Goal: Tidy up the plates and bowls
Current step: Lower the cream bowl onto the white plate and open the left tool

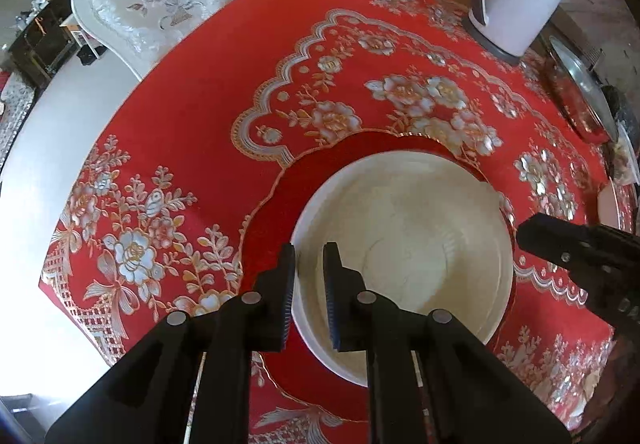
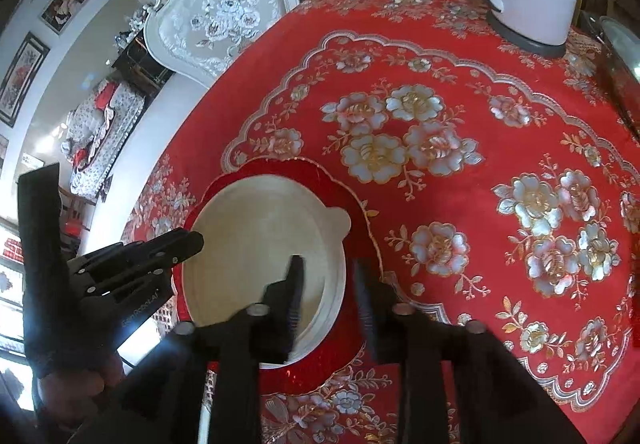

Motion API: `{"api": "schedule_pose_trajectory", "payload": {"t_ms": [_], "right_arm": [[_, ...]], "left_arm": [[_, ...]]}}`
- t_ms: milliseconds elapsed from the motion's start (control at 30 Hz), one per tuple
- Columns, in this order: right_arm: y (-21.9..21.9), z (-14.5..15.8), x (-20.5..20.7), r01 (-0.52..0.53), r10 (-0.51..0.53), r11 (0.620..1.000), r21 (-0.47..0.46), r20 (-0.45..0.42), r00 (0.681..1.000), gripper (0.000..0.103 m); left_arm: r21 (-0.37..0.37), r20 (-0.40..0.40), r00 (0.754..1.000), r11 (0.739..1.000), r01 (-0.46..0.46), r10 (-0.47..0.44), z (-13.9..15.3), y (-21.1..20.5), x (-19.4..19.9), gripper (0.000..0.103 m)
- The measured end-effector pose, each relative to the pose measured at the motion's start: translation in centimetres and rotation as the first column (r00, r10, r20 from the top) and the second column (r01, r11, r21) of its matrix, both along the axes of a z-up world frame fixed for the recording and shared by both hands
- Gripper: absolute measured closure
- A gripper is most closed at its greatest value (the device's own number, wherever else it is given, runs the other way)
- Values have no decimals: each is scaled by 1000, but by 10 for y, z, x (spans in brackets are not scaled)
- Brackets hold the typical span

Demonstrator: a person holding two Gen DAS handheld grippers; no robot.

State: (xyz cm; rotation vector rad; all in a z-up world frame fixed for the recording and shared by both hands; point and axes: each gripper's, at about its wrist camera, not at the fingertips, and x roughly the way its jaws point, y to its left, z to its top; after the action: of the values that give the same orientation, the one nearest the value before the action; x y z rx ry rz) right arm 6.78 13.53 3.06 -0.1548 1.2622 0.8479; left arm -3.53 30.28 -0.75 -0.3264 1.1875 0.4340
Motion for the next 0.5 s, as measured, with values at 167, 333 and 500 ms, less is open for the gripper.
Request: {"api": "schedule_pose_trajectory", "payload": {"t_ms": [167, 333, 500], "right_arm": [[-14, 5, 2, 16, -16, 1000, 12, -4, 1000, 72], [-39, 11, 4, 45, -45, 999, 29, 3, 999, 72], [-73, 15, 8, 100, -101, 995, 24, 44, 994, 60]], "left_arm": [[3, 26, 999, 1000, -26, 26, 7, 5, -3, 65], [-1, 62, 998, 1000, 4, -4, 20, -9, 1, 65], [22, 79, 995, 998, 67, -68, 28, -42, 16, 65]]}}
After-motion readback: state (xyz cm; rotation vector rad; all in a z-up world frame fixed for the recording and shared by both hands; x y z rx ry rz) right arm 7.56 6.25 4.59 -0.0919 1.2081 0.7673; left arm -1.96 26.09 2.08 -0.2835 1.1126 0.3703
